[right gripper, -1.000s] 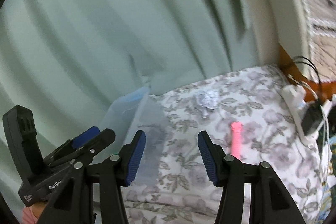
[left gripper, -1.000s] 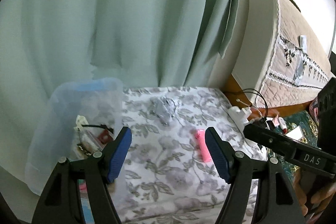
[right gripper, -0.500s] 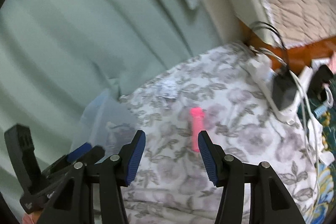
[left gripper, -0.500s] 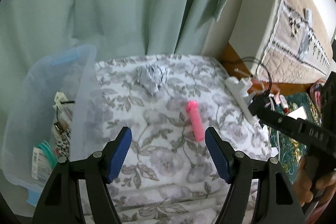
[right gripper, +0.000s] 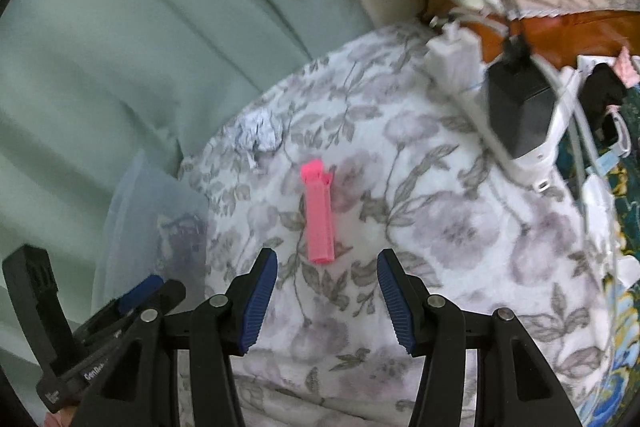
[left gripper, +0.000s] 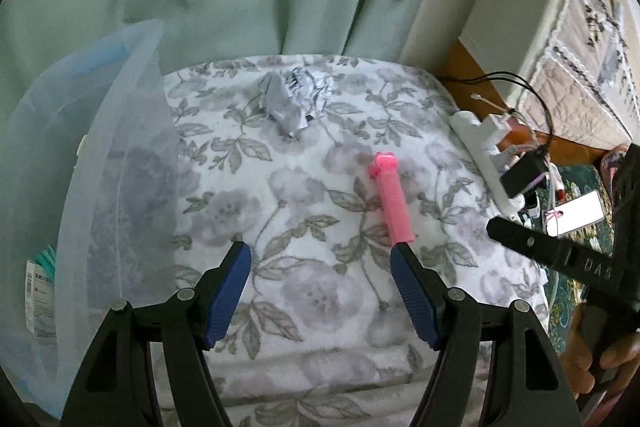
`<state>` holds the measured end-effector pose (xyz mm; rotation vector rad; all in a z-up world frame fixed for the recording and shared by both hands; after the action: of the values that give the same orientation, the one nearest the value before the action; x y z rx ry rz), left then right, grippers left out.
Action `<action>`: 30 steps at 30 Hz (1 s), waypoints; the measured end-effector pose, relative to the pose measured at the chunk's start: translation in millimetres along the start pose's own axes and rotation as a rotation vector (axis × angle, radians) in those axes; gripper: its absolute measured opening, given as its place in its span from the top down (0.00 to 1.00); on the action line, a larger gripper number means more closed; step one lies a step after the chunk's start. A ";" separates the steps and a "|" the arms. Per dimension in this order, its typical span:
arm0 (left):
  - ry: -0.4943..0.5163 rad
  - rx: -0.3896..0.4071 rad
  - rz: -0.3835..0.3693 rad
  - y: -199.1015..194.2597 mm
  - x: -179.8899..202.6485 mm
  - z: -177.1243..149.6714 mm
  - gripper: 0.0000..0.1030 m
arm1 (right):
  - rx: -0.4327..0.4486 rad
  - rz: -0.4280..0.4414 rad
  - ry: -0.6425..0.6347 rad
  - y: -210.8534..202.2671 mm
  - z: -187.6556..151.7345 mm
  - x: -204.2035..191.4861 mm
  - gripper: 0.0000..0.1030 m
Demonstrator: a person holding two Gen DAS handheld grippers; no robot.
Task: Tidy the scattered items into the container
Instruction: 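Move both open tools away from the box toward the paper ball and pink roller, then grasp the crumpled paper ball with the left tool while the right tool grasps the pink roller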
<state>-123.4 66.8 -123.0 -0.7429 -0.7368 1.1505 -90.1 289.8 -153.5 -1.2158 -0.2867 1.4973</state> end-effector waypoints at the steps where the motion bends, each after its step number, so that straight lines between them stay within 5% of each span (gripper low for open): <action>1: -0.006 -0.003 0.001 3.3 -2.1 2.1 0.29 | -0.012 0.000 -0.005 5.5 -0.8 -1.3 0.46; 20: -0.088 0.059 0.067 108.7 -19.2 109.8 0.29 | -0.143 -0.075 -0.081 110.0 18.0 -23.1 0.46; 30: -0.075 0.072 0.113 163.1 -12.2 144.4 0.29 | -0.131 -0.128 -0.102 138.6 27.0 -22.4 0.57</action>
<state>-329.3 112.8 -178.7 -0.6905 -0.7193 1.3068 -196.6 235.2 -231.7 -1.2024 -0.5285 1.4492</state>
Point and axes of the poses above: each gripper's, at about its wrist camera, not at the fingertips, and y roughly the way its jaws point, x to its right, z to its top, the point moved 3 cm from there along y, roughly the way its jaws point, and after that the axes turned 2 degrees about x, right-handed, at the moved point
